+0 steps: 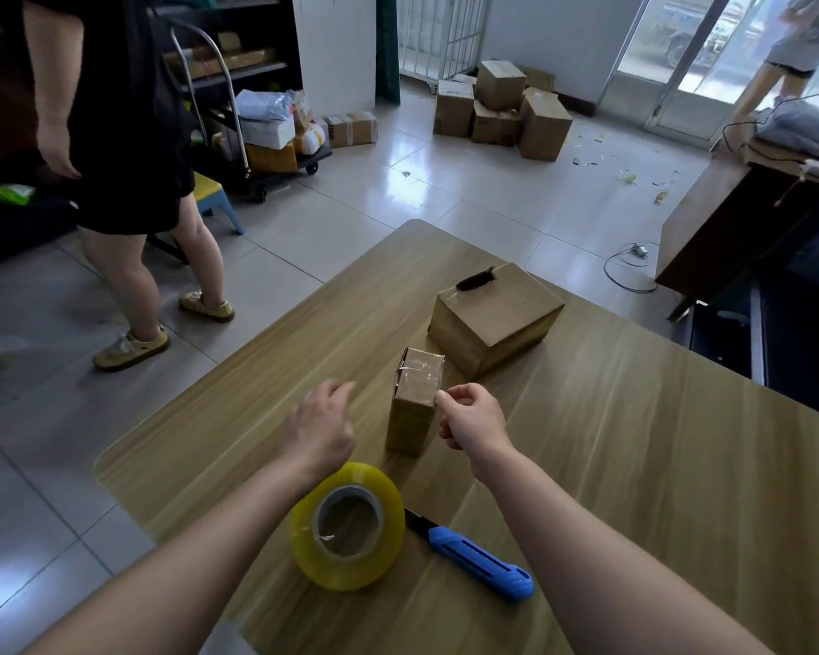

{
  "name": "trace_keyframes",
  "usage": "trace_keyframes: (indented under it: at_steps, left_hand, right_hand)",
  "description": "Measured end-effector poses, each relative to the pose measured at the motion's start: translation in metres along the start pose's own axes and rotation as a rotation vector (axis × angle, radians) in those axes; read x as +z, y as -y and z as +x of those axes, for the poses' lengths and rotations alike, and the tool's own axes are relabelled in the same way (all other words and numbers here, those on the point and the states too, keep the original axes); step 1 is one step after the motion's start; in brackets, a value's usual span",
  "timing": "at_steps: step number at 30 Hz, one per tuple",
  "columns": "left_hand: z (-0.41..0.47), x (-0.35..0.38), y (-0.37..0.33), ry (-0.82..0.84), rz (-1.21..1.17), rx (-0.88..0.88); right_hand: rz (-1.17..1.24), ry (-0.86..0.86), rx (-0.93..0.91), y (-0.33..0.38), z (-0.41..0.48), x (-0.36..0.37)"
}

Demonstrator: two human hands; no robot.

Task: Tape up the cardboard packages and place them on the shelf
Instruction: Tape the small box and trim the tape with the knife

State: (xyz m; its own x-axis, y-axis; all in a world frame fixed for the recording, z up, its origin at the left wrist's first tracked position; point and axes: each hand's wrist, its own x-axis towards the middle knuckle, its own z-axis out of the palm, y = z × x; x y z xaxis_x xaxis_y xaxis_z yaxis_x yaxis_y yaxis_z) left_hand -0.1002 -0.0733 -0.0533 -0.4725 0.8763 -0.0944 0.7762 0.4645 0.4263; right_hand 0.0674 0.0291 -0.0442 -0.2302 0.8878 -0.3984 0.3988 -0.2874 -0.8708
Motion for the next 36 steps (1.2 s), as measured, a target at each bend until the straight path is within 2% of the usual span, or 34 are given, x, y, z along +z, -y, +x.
trace_keyframes:
  at_steps: [2,4,7,10,19,28,32,34,36]
  left_hand:
    - [0.013,-0.012,-0.039,-0.071,0.004,0.243]
    - [0.022,-0.017,-0.068,0.006,0.172,0.439]
    - [0.032,-0.009,-0.077,0.161,0.423,0.532]
    - [0.033,0.004,-0.071,0.227,0.5,0.515]
    - [0.033,0.004,-0.083,0.287,0.484,0.485]
    - [0.036,0.012,-0.088,0.295,0.495,0.386]
    - [0.042,0.005,-0.09,0.27,0.303,0.315]
    - [0.047,-0.003,-0.091,0.34,0.086,0.205]
    - [0.052,-0.007,-0.087,0.45,-0.251,0.063]
  right_hand:
    - [0.003,-0.008,0.002,0.001,0.0,0.001]
    - [0.002,0.0,0.006,0.002,0.0,0.001]
    - [-0.015,0.032,0.02,0.004,0.001,-0.002]
    - [0.004,0.053,0.019,0.005,0.001,-0.004]
    - [0.056,0.044,0.037,0.004,0.004,-0.012]
    - [0.089,0.075,0.005,0.001,0.002,-0.018]
    - [0.076,0.042,-0.019,0.0,0.002,-0.025]
    - [0.051,-0.038,-0.009,-0.005,0.007,-0.03]
    - [0.03,-0.099,0.037,-0.009,0.009,-0.035]
